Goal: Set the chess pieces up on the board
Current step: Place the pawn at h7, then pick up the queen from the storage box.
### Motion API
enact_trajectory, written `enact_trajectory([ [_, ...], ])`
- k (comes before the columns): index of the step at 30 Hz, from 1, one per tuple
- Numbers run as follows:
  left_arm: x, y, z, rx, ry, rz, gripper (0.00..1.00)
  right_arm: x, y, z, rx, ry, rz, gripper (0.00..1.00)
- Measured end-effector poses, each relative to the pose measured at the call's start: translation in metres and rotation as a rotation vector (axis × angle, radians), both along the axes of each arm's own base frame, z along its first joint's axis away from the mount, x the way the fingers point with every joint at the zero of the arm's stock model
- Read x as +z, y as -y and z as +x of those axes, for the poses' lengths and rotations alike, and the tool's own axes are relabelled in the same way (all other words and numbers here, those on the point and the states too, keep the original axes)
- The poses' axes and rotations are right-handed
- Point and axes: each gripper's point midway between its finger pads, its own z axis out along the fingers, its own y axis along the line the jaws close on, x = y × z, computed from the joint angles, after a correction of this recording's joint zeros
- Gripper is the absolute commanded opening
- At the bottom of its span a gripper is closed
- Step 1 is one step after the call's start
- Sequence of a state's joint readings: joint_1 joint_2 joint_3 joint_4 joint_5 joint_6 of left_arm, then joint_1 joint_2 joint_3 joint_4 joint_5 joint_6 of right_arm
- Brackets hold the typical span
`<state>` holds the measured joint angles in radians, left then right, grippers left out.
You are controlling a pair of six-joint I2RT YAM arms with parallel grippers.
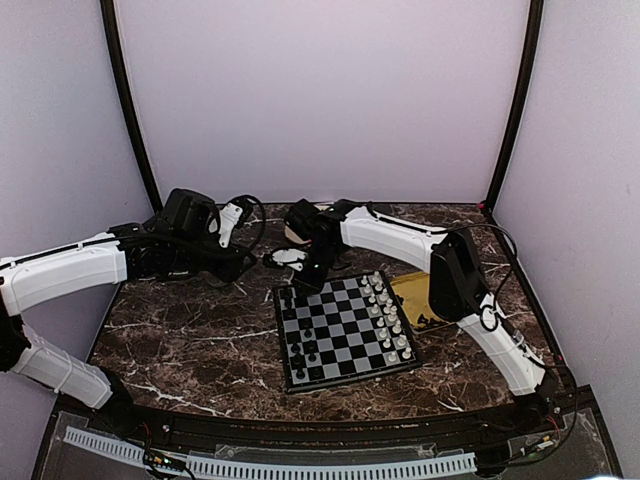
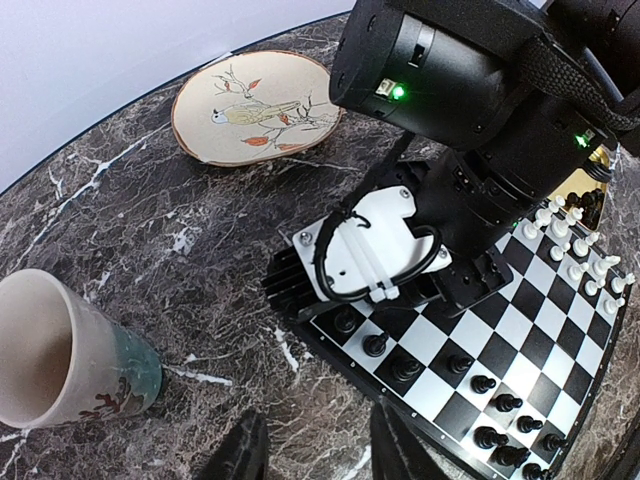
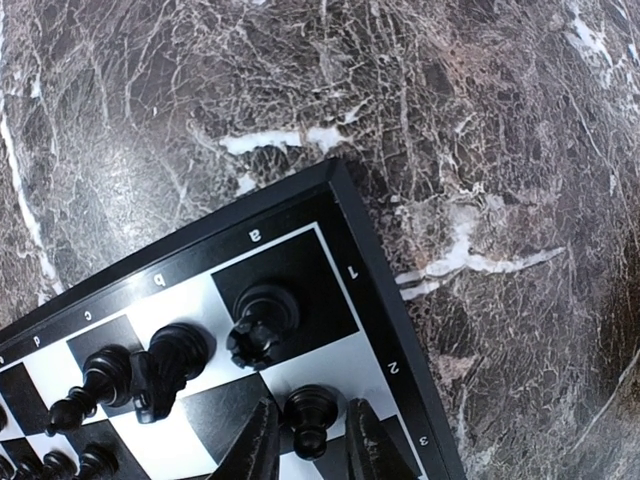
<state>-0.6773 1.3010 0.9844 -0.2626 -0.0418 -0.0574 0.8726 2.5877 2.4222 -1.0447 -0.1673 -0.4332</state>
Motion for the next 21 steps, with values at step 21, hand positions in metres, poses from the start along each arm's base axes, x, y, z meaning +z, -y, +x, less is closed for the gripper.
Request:
enact_trajectory([
  [21,-0.006,0.001,0.001,-0.009,-0.004,0.021,0.37,0.067,0.084,-0.047,-0.027,-0.006,-0.021,0.27],
])
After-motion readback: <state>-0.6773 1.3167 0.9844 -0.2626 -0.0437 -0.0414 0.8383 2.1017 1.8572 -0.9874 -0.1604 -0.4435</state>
